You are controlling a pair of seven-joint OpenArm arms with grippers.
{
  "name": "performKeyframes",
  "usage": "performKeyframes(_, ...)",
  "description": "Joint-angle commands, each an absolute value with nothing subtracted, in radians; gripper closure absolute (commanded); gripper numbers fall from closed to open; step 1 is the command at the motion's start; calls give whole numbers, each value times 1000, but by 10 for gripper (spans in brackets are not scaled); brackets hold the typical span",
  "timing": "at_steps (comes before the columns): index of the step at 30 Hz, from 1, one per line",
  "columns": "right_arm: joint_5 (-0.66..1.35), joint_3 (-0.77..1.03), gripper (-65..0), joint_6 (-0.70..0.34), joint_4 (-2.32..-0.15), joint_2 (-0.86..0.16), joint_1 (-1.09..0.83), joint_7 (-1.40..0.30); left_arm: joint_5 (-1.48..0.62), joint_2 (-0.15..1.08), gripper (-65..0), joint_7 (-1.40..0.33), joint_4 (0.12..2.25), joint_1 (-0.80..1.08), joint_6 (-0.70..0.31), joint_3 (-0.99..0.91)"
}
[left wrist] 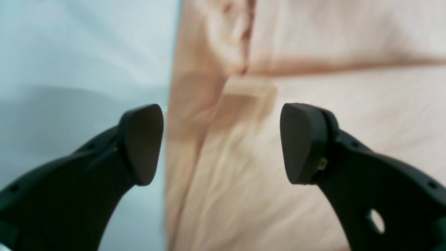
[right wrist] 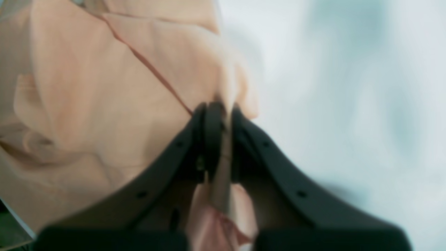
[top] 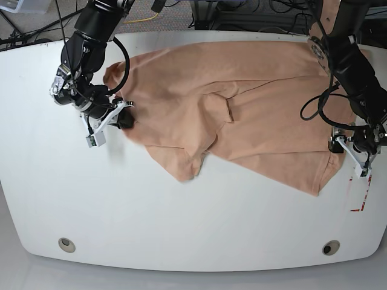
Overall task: Fold the T-shirt properly
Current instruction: 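Open the left gripper and move it down to the shirt hem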
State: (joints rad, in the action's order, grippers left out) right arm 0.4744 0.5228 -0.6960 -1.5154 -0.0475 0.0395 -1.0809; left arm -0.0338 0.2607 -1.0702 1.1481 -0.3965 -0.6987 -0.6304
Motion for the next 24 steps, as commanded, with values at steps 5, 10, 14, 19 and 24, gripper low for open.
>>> performKeyframes(5,501,524,0,-698,-1534,-56,61,-1061,-148,295,-493,-1050,1052,-440,-698,-604)
performKeyframes(10,503,524,0,-698,-1535,-56,61,-1061,-208,305,-492,-1050,1038,-443,-698,-512)
performKeyframes(14,503,524,0,-698,-1535,-56,61,-1061,-255,306,-442,-1050,1040,-443,-698,-503)
performKeyframes(19,503,524,0,-698,-1535,-56,61,-1061,-251,308,-304,-1050,1036,-443,-698,-498)
performKeyframes(24,503,524,0,-698,-1535,-53,61,-1061,-249,308,-124,-1052,1035,-441,-698,-496)
